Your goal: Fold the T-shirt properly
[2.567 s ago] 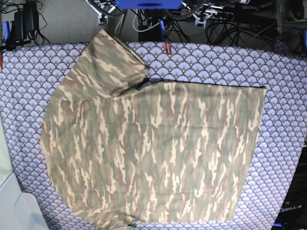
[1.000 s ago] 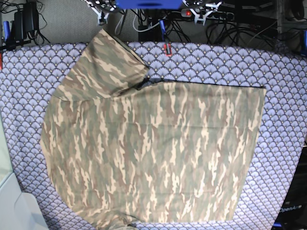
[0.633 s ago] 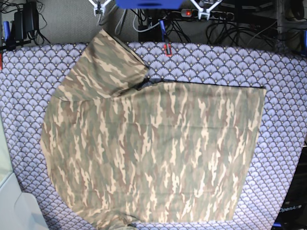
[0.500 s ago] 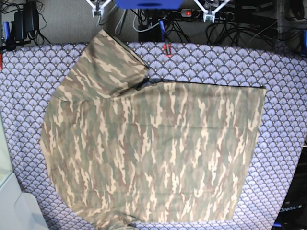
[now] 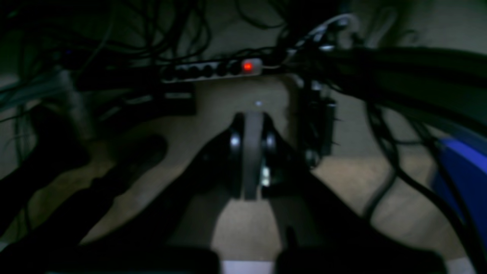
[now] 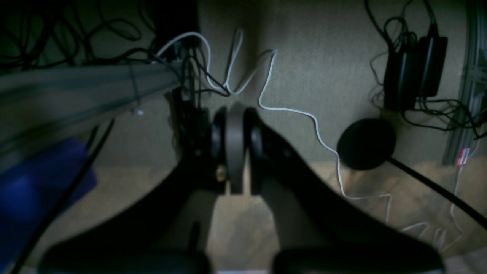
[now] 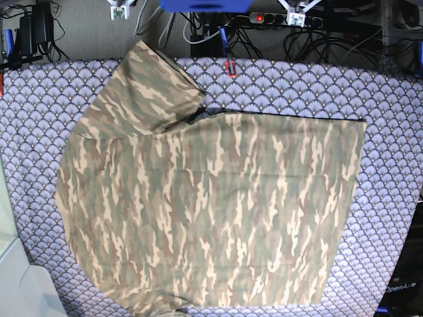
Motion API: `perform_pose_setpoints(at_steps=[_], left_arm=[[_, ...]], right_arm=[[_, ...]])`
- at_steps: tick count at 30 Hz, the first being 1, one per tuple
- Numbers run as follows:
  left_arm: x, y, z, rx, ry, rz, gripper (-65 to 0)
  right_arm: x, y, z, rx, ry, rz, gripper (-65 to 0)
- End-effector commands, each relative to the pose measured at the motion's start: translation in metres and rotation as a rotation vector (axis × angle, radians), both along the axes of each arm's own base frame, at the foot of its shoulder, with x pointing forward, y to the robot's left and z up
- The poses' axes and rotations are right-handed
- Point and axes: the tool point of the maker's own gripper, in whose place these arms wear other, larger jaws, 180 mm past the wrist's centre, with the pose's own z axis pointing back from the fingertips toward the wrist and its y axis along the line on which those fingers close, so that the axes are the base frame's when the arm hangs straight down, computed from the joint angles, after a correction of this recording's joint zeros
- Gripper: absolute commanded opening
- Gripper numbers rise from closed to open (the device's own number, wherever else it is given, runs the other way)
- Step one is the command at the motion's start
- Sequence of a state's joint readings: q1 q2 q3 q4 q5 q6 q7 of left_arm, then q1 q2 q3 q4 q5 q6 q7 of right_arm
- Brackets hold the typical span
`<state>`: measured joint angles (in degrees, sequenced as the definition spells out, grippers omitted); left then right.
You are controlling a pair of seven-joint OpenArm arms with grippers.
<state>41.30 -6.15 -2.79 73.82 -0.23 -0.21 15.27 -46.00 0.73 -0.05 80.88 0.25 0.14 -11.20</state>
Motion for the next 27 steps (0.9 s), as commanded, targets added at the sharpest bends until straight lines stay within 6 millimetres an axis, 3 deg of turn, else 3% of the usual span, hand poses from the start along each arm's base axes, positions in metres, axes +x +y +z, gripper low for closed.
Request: perform_pose_setpoints(at_steps=[1,7,14,18,21,24,27], left_arm=[[-0.004,0.011,0.009,0.027,-0.014,0.007,-64.6],[0.015,0.021,0.061,0.046,-0.14,0.015,-64.6],[0.053,0.01,0.122,0.033,-0.309,-0.006,-64.6],[0.07,0.005,0.154,0.025,-0.393,-0.021,-64.6],[0.078,0.002,0.17,0.02,-0.432,-0.028,-64.5],[0.082,0.001,0.172,0.018,-0.446,-0.032,-64.3],[0.083,0.001,0.173,0.019,-0.447,-0.034,-56.6]], right_arm=[[0.001,-0.001,0.01,-0.001,-0.028,0.004,-65.0],[0.031,-0.006,0.062,-0.019,-0.166,0.033,-65.0],[0.075,-0.005,0.125,-0.027,-0.305,0.065,-65.0],[0.087,0.002,0.134,-0.001,-0.316,0.137,-65.0],[0.093,0.005,0.136,0.031,-0.33,0.187,-64.0],[0.107,0.008,0.146,0.138,-0.382,0.195,-58.3],[0.122,-0.004,0.165,0.251,-0.469,0.159,-51.6]])
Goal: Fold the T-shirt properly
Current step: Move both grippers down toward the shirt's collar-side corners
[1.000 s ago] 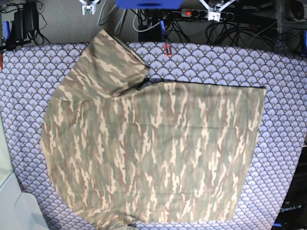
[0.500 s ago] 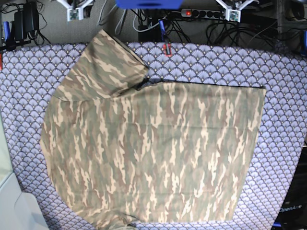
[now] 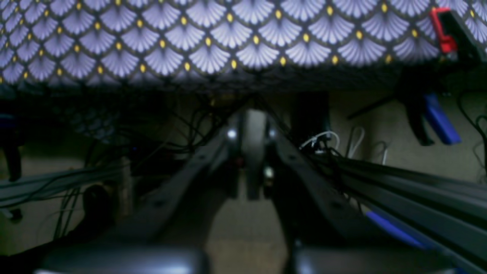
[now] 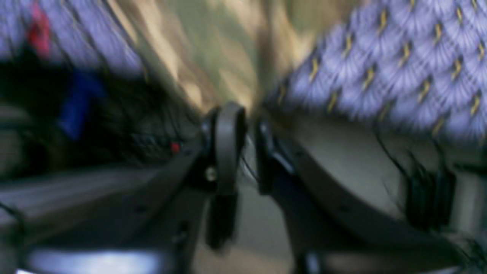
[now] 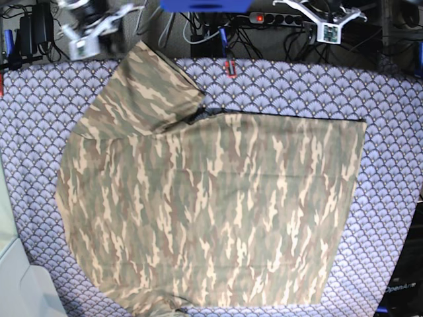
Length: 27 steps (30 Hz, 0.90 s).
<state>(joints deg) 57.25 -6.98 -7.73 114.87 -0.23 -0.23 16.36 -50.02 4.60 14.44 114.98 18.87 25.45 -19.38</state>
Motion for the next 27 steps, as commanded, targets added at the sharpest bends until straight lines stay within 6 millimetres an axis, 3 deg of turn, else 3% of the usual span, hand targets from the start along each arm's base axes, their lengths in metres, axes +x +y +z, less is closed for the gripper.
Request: perform_pose_setpoints(at_steps=[1,4,6,13,16,20,27], left_arm=[[0.001,0.0,0.007,0.005,-0.024,-0.004,-52.0],[0.003,0.003,0.008,0.011,-0.031,0.0,-40.3],[0.01,0.005,0.011,0.013,-0.052,0.012,-36.5],[0.028,0.031,0.019,0.049,-0.106,0.067,-37.4],[0.037,0.052,0.024,0.008,-0.123,0.154,-37.4],[0.043,0.087,0.025,-0.046,-0.083,0.28,-37.3],[0.053,0.117,0.031,-0.115,-0.037,0.36,-37.3]], right_arm=[[0.003,-0.003,0.015,0.045,-0.05,0.005,-49.5],[0.01,-0.011,0.036,0.138,-0.115,0.022,-45.1],[0.016,-0.019,0.039,0.136,-0.103,0.066,-43.5],[0.034,-0.025,0.019,0.07,0.071,0.168,-42.5],[0.043,-0.032,0.015,0.048,0.093,0.16,-42.4],[0.044,-0.033,0.011,0.039,0.119,0.167,-42.4],[0.038,-0.034,-0.011,0.099,0.175,0.123,-42.3]])
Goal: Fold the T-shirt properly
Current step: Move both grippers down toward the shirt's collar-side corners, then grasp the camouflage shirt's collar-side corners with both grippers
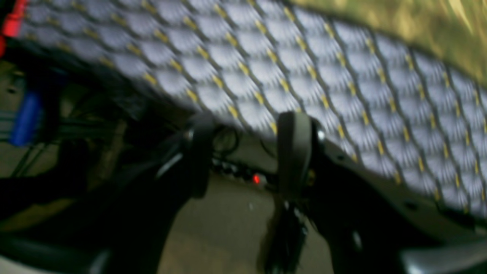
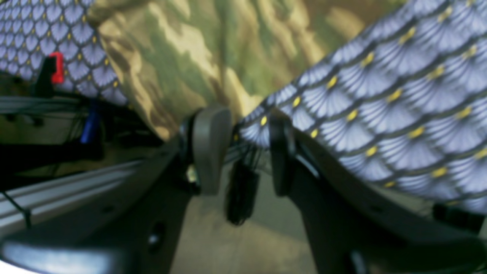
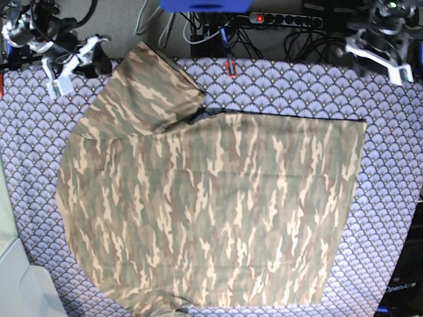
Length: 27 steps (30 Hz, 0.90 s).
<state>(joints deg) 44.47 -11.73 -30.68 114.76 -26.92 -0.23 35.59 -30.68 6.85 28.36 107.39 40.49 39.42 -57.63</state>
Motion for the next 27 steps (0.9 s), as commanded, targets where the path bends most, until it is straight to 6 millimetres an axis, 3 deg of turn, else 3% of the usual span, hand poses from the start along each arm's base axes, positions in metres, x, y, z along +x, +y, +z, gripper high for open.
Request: perform_pose_setpoints(at_steps=[1,3,9,18,27], left_arm=[[0.002,0.002,0.007,0.007,-0.019,-0.002,-37.3],[0.006,0.009,0.011,0.021,-0.029,0.002,-37.3],[0.012,0.012,0.014,0.039,-0.033,-0.022,-37.3],[0.017,0.013,0.017,0.044,-0.045,-0.025,-37.3],[0.016,0.015,0.017,0.049,-0.044,-0.021,-37.3]], right_arm=[[0.002,-0.003,0.0,0.008,-0.012,0.0,-42.3],[-0.005,-0.004,-0.013,0.031,0.032,-0.017,-42.3],[-0.004,-0.005,-0.026,0.07,0.062,-0.041,-42.3],[0.005,-0.003,-0.027,0.054,0.092,-0.005,-42.3],[0.011,0.023,-0.028,0.09,0.087,0.062,-42.3]])
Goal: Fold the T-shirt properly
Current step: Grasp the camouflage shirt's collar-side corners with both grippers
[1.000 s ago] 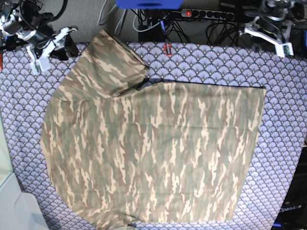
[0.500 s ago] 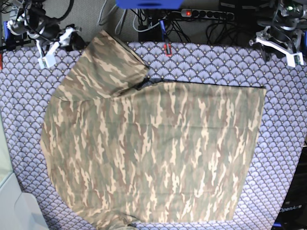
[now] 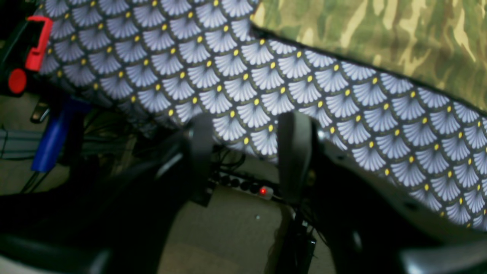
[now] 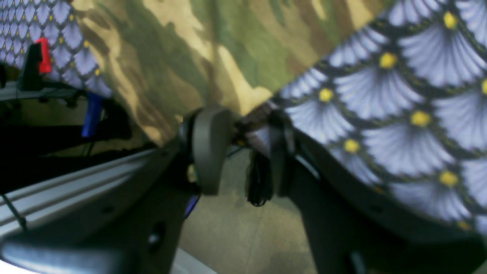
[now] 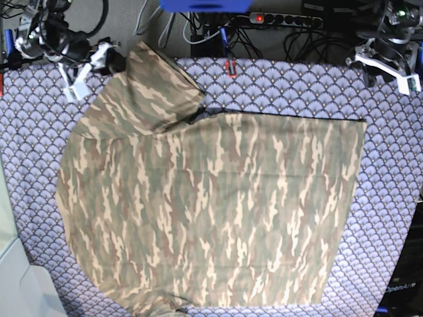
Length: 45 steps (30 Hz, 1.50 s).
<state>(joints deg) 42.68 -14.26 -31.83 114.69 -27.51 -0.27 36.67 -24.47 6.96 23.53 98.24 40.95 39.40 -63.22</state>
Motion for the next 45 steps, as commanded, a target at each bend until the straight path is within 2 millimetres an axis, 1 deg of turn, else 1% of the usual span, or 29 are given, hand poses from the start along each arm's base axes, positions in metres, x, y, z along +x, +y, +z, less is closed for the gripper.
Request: perform_pose_setpoints(at_steps=[1,7,10,13,17,19,24,27,30,33,35,37,39,41,42,45], left_arm=[[0.003,0.003,0.007,0.019,-0.024,-0.006,-37.3],[0.002,0.004,0.006,0.018,-0.02,-0.004,-37.3],[0.002,0.004,0.006,0.018,-0.018,-0.004,-37.3],[0.001,0.004,0.006,0.018,-0.017,-0.004,-37.3],[0.002,0.003,0.006,0.017,-0.018,-0.005,-37.3],[0.002,0.003,0.006,0.017,-0.018,-0.005,-37.3],[0.002,0.003,0.006,0.017,-0.018,-0.005,-37.3],[0.002,0.003,0.006,0.017,-0.018,-0.005,-37.3],[0.002,0.003,0.006,0.017,-0.02,-0.005,-37.3],[0.002,0.003,0.006,0.017,-0.02,-0.005,-37.3],[0.002,0.003,0.006,0.017,-0.02,-0.005,-37.3],[0.002,0.003,0.006,0.017,-0.02,-0.005,-37.3],[0.003,0.003,0.006,0.017,-0.021,-0.005,-37.3],[0.003,0.003,0.006,0.017,-0.021,-0.005,-37.3],[0.003,0.003,0.006,0.017,-0.021,-0.005,-37.3],[0.003,0.003,0.006,0.017,-0.021,-0.005,-37.3]], right_arm=[[0.007,0.005,0.007,0.021,-0.039,0.004,-42.3],[0.007,0.018,0.006,0.054,-0.039,-0.007,-42.3],[0.007,0.016,0.006,0.049,-0.038,-0.004,-42.3],[0.001,0.014,0.003,0.036,-0.004,0.009,-42.3],[0.005,0.009,0.004,0.016,0.005,0.029,-42.3],[0.005,0.011,0.003,0.016,0.01,0.036,-42.3],[0.013,0.015,0.006,0.027,-0.009,0.033,-42.3],[0.012,0.015,0.006,0.028,-0.007,0.033,-42.3],[0.013,0.016,-0.004,0.052,0.021,0.017,-42.5],[0.005,0.015,-0.026,0.089,0.096,-0.009,-42.7],[0.003,0.016,-0.036,0.111,0.128,-0.022,-42.9],[0.0,0.016,-0.041,0.121,0.145,-0.03,-43.0],[0.0,0.016,-0.041,0.12,0.146,-0.03,-43.0],[0.0,0.016,-0.04,0.12,0.145,-0.029,-44.1],[0.0,0.016,-0.04,0.12,0.146,-0.029,-45.7],[-0.001,0.016,-0.041,0.12,0.146,-0.03,-55.3]])
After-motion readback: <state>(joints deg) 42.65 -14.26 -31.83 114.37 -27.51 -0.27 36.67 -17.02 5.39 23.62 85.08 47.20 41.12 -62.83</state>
